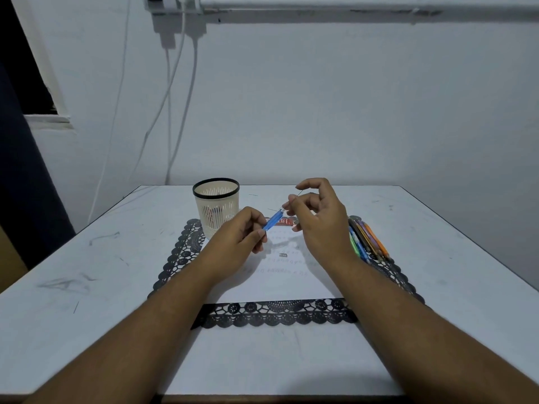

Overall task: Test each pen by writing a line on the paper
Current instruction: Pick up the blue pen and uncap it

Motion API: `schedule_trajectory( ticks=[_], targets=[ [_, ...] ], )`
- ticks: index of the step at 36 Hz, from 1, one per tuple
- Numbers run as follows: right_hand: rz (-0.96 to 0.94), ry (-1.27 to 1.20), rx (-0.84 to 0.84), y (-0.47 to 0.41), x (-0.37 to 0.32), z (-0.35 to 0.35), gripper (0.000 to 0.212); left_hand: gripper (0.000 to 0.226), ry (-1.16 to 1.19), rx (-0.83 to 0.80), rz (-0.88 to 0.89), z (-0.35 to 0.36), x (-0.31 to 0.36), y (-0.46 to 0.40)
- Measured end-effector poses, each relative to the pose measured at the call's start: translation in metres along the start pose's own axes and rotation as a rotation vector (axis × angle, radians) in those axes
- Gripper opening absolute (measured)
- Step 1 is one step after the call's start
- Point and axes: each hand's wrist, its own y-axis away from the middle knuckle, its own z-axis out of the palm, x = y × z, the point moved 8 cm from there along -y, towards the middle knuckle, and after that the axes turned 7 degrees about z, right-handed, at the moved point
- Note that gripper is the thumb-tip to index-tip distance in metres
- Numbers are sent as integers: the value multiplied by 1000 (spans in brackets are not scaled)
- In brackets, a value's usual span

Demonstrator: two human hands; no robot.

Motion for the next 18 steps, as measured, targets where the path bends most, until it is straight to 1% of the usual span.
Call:
schedule_trajectory(
  ticks=[4,7,10,13,15,18],
  targets=[
    [-7,83,-6,-1,6,1,3,12,13,4,-2,-1,0,1],
    [-40,178,-46,-4,10,5,10,11,-1,5,2,-2,-1,1],
    [-38,217,-84,-6,13,6,12,11,-4,6,2,-2,-2,0],
    [5,174,-68,-8,17,1,15,12,-3,9,-3,-2,-2,0],
    [32,174,-70,-11,21,-3,13,12,-11,13,-7,-3,-3,1],
    [128,306,-158,-18,36,-1,11,11,-33,17,-8,-5,-3,0]
  ],
)
